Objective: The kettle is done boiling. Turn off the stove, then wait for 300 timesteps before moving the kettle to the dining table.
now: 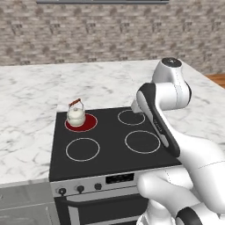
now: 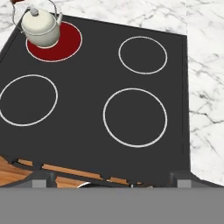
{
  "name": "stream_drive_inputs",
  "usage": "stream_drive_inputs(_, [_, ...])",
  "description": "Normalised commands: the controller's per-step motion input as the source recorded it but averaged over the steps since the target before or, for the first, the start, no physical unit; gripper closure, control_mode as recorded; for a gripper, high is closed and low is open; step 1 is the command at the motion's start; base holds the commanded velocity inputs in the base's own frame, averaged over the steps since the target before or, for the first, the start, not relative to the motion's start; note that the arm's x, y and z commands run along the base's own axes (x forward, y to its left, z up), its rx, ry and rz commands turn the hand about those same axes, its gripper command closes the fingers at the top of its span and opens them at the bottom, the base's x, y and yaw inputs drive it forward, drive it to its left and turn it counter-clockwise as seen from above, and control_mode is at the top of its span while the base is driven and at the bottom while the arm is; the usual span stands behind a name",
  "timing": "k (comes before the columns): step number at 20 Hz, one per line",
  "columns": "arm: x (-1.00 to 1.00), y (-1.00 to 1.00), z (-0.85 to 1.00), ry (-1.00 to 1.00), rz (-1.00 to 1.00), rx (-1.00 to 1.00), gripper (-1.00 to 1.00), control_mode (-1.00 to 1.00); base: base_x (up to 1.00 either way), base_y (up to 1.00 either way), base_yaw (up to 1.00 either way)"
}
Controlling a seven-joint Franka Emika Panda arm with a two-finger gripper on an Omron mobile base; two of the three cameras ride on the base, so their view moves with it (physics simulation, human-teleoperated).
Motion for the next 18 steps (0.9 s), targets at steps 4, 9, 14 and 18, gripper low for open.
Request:
stream_drive_inputs(4, [0.00,0.00,0.00,0.00,0.00,0.00,-1.00,1.00,0.00,-0.16,0.02])
stream_drive_inputs(9, [0.00,0.05,0.00,0.00,0.00,0.00,-1.00,-1.00,0.00,0.00,0.00])
stream_drive_inputs(14, [0.02,0.35,0.00,0.00,0.02,-0.04,-1.00,-1.00,0.00,0.00,0.00])
stream_drive_inputs(18, [0.09,0.47,0.00,0.01,0.05,-0.07,-1.00,-1.00,0.00,0.00,0.00])
